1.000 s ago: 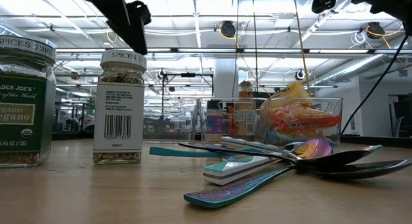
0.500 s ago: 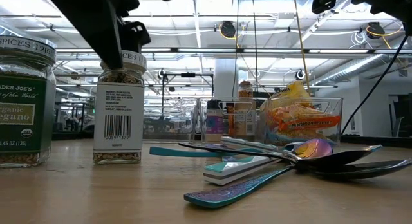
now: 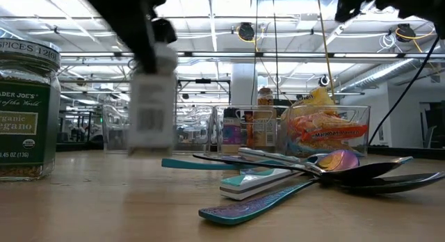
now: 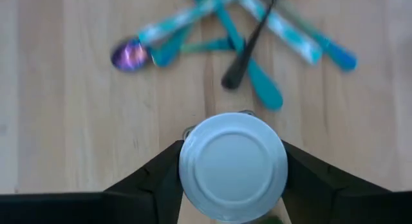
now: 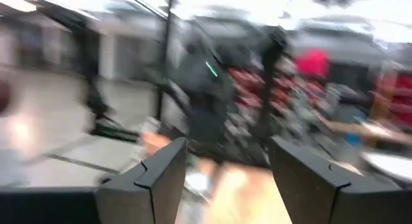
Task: Pick & Place Food Item
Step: Put the white seasoning bottle into the middle transparent bin
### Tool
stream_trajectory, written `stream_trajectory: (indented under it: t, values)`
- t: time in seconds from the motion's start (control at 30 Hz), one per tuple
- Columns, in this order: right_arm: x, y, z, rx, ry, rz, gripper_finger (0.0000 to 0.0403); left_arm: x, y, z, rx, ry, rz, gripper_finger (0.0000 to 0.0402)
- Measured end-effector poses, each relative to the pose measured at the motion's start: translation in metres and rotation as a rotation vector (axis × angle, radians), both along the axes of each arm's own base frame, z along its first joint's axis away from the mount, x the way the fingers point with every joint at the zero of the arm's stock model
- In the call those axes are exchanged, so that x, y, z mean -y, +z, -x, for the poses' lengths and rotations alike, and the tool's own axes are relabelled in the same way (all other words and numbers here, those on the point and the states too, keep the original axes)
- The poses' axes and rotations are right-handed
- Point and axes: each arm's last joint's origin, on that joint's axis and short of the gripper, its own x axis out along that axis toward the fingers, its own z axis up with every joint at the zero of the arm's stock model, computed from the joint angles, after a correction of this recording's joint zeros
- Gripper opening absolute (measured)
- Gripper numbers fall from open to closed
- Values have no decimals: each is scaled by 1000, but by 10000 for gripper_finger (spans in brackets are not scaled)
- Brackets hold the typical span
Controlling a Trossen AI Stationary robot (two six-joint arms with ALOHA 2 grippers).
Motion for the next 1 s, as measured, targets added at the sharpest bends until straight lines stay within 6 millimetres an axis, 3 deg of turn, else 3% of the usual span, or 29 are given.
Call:
stream_trajectory:
  t: [0.17,0.4,0.7,1.0]
  values:
    - [-7,-3,-26,-155,-114,35,226,-7,44,-12,118,-24,-40,209]
    - [-19,2,-70,-342,-127,13,291,-14,97,-21,280,-117,-146,209]
    - [-30,-8,-102,-395,-103,29,331,-37,106,-29,308,-70,-186,209]
    - [-10,-13,-117,-418,-210,-38,304,-43,108,-33,346,-77,-163,209]
